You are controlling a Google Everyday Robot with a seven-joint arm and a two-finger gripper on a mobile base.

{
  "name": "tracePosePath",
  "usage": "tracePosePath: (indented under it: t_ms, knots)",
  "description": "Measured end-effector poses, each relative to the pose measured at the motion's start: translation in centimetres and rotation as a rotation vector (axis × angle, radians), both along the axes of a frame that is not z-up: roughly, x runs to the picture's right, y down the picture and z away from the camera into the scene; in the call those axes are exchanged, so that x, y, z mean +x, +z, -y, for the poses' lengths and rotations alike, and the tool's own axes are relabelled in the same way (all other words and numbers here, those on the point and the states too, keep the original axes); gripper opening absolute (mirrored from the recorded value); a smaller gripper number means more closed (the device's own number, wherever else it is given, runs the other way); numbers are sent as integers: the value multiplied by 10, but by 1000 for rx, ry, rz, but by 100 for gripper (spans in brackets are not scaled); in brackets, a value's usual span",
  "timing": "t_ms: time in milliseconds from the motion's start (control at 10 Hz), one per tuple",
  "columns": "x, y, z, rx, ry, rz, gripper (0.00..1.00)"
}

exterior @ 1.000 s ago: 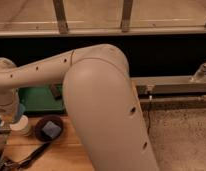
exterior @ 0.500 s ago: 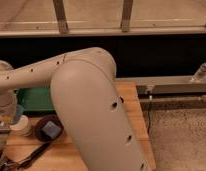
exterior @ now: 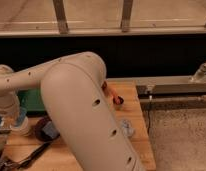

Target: Stack cups into tray

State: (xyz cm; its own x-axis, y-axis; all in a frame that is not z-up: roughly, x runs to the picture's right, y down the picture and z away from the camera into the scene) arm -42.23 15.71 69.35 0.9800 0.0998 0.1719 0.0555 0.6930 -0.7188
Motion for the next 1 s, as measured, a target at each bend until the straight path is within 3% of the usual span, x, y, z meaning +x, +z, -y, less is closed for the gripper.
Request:
tracePosePath:
  t_ms: [200,800,1000]
  knots:
    - [2,7,-2,-14,1,-19,2]
    - [7,10,-9,-35,-7,-38,57]
    - [11,11,-11,-38,-7,-48,65]
